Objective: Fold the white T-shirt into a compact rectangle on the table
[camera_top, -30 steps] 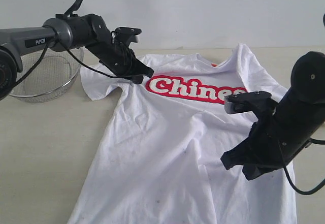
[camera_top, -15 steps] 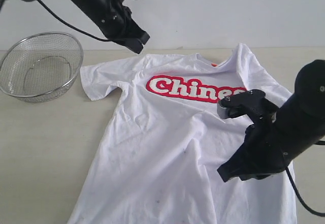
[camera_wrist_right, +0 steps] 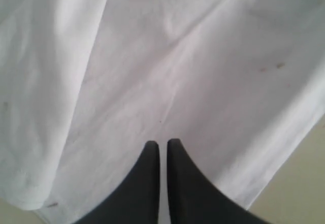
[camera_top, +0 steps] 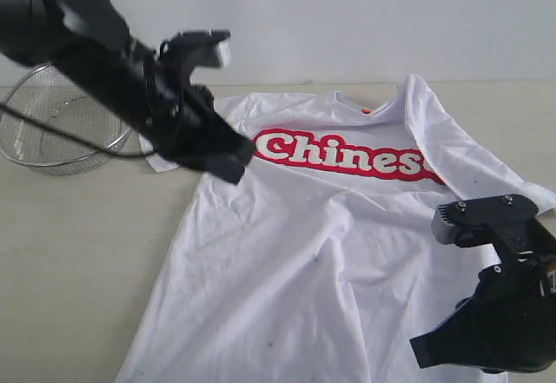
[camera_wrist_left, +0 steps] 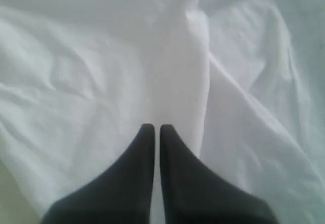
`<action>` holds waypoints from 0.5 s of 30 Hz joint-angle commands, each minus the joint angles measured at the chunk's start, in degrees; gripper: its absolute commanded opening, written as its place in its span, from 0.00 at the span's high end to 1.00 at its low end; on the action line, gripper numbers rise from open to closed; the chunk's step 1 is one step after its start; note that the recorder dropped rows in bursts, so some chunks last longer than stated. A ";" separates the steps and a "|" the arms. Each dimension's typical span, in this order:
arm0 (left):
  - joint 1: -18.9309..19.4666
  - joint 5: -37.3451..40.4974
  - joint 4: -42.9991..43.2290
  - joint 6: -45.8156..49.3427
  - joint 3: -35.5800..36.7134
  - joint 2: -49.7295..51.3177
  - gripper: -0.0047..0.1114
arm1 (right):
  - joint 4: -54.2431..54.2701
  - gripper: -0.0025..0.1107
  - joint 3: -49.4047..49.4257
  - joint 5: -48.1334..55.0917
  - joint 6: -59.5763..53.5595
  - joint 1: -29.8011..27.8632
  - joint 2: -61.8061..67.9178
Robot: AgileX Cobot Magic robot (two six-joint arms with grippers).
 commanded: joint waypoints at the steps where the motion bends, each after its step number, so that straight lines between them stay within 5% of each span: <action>1: -4.55 -8.38 -0.86 -4.65 13.06 -1.68 0.92 | -0.26 0.98 0.29 0.79 0.98 0.01 -0.27; 15: -8.44 -11.96 -2.14 -6.18 28.19 -2.60 0.92 | -0.66 0.98 0.29 6.75 0.76 0.01 5.87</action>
